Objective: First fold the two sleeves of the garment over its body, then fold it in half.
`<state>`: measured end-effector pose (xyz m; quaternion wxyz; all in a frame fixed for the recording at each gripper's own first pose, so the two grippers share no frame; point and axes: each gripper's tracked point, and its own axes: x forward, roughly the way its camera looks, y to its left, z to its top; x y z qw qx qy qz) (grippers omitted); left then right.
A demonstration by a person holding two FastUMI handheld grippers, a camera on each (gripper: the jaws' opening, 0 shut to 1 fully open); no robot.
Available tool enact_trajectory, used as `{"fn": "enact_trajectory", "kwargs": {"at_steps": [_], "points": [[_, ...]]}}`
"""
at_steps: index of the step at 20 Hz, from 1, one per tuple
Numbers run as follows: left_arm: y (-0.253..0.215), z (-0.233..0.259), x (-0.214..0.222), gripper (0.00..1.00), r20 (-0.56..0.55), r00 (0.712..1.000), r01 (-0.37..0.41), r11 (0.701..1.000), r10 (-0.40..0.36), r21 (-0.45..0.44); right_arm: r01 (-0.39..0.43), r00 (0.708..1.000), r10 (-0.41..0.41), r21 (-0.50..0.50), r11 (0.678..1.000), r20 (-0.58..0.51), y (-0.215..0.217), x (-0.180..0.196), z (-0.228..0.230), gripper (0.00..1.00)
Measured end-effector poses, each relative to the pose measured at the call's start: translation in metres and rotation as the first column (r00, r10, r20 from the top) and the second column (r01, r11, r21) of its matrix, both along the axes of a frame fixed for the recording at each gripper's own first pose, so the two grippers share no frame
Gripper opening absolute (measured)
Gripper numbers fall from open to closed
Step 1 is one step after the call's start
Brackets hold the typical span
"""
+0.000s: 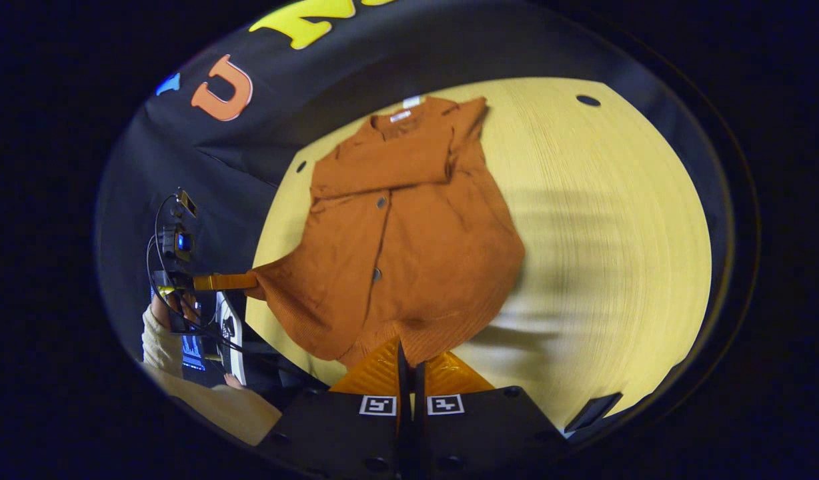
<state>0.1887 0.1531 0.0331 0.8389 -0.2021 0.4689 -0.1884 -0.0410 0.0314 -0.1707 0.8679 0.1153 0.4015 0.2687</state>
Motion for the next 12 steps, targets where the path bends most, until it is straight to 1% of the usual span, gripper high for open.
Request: {"fn": "enact_trajectory", "kwargs": {"at_steps": [1, 3, 5, 8, 10, 12], "points": [[0.012, 0.046, 0.010, 0.03, 0.041, 0.999, -0.003, 1.000, 0.003, -0.004, 0.002, 1.000, -0.002, 0.010, 1.000, 0.030, 0.006, 0.010, 0.020, 0.02], [0.012, 0.098, 0.046, 0.03, 0.124, 0.992, -0.010, 1.000, 0.011, -0.011, 0.007, 0.996, -0.009, 0.026, 1.000, 0.088, 0.013, 0.034, 0.060, 0.02], [0.012, 0.123, 0.080, 0.03, 0.180, 0.984, -0.011, 1.000, 0.014, -0.017, 0.016, 0.990, -0.022, 0.042, 0.999, 0.140, 0.018, 0.063, 0.098, 0.02], [0.013, 0.149, 0.140, 0.03, 0.253, 0.966, -0.051, 0.999, 0.053, -0.016, 0.049, 0.977, -0.056, 0.042, 0.998, 0.206, 0.025, 0.121, 0.144, 0.02], [0.016, 0.157, 0.180, 0.03, 0.296, 0.951, -0.091, 0.996, 0.093, -0.020, 0.094, 0.964, -0.100, 0.035, 0.995, 0.247, 0.027, 0.168, 0.165, 0.02], [0.020, 0.158, 0.222, 0.03, 0.334, 0.931, -0.141, 0.989, 0.145, -0.035, 0.147, 0.957, -0.163, 0.081, 0.986, 0.241, 0.033, 0.213, 0.183, 0.02]]}}
